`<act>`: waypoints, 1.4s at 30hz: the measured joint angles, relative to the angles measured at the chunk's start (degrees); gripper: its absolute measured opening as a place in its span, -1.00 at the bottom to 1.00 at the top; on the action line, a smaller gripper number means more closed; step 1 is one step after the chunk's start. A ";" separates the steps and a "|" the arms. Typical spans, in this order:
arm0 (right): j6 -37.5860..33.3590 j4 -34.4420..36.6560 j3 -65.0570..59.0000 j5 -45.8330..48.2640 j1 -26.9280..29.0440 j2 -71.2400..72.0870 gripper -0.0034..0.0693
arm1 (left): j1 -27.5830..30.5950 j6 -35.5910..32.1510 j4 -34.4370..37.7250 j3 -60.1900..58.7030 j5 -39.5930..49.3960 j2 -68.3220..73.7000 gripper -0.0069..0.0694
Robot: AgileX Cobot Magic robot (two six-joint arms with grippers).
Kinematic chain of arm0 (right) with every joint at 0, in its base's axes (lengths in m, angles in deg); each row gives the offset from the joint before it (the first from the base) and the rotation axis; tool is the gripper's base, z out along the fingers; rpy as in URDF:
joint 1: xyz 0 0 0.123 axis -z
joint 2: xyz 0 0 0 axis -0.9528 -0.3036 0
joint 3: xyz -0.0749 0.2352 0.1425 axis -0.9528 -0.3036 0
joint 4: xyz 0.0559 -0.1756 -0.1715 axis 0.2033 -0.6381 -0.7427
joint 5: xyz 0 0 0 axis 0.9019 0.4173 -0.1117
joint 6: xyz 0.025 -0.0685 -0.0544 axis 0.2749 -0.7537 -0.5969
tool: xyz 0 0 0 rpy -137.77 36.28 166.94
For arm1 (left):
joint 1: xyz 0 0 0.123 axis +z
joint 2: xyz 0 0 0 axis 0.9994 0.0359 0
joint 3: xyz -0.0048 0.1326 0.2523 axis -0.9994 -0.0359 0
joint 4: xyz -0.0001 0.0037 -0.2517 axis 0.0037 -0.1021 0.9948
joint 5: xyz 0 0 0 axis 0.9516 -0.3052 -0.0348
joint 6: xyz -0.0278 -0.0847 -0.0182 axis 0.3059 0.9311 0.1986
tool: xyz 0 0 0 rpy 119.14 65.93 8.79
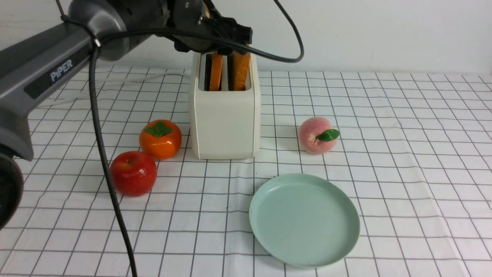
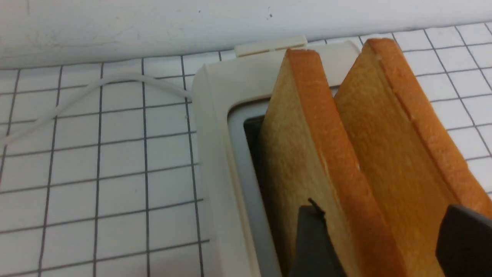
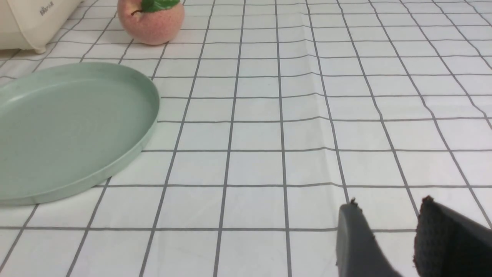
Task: Take toasted bread from bread machine on white checkered table place on plate.
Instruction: 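Reach for a toast slice standing in the toaster with the left gripper, then place the slice of bread on the plate with the left gripper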
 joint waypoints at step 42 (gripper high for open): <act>0.00 0.00 0.00 0.00 0.00 0.00 -0.25 | -0.97 -4.54 7.15 -0.57 18.03 -25.98 -0.53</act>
